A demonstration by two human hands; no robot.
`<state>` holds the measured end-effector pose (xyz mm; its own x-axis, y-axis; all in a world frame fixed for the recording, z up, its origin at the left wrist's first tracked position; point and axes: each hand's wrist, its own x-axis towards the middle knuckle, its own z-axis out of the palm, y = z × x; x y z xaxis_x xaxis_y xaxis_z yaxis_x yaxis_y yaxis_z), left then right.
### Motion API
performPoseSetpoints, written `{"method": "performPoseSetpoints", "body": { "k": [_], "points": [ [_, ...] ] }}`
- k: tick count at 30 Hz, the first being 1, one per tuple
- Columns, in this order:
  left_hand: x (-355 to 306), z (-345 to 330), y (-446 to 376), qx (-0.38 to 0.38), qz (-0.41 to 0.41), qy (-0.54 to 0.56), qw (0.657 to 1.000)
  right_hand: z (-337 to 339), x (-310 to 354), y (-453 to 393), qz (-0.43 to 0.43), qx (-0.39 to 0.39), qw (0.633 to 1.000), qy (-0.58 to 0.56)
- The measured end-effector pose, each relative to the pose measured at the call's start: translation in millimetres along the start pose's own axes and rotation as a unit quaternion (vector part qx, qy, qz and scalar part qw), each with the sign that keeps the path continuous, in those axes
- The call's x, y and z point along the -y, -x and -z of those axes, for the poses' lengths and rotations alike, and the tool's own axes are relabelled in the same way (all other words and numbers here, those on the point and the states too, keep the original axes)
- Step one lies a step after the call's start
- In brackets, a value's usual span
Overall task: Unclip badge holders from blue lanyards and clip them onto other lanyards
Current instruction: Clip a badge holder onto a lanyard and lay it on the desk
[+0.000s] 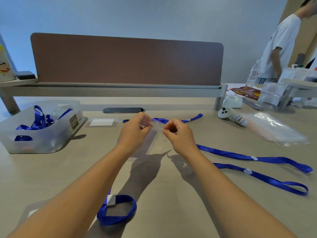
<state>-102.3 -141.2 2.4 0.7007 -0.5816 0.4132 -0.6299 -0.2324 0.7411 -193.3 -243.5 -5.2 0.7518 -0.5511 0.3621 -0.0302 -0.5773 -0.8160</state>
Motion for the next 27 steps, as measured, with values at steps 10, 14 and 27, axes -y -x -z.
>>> {"method": "performPoseSetpoints", "body": {
  "k": [10,14,27],
  "points": [
    [2,7,3,0.002,-0.012,-0.024,1.0,-6,8,-2,0.006,0.002,1.0,-0.008],
    [2,8,3,0.008,-0.009,0.01,1.0,-11,12,-3,-0.023,-0.011,0.996,-0.088],
    [13,16,2,0.023,-0.061,-0.047,0.997,-15,18,-6,-0.177,0.068,0.954,-0.231]
  ]
}}
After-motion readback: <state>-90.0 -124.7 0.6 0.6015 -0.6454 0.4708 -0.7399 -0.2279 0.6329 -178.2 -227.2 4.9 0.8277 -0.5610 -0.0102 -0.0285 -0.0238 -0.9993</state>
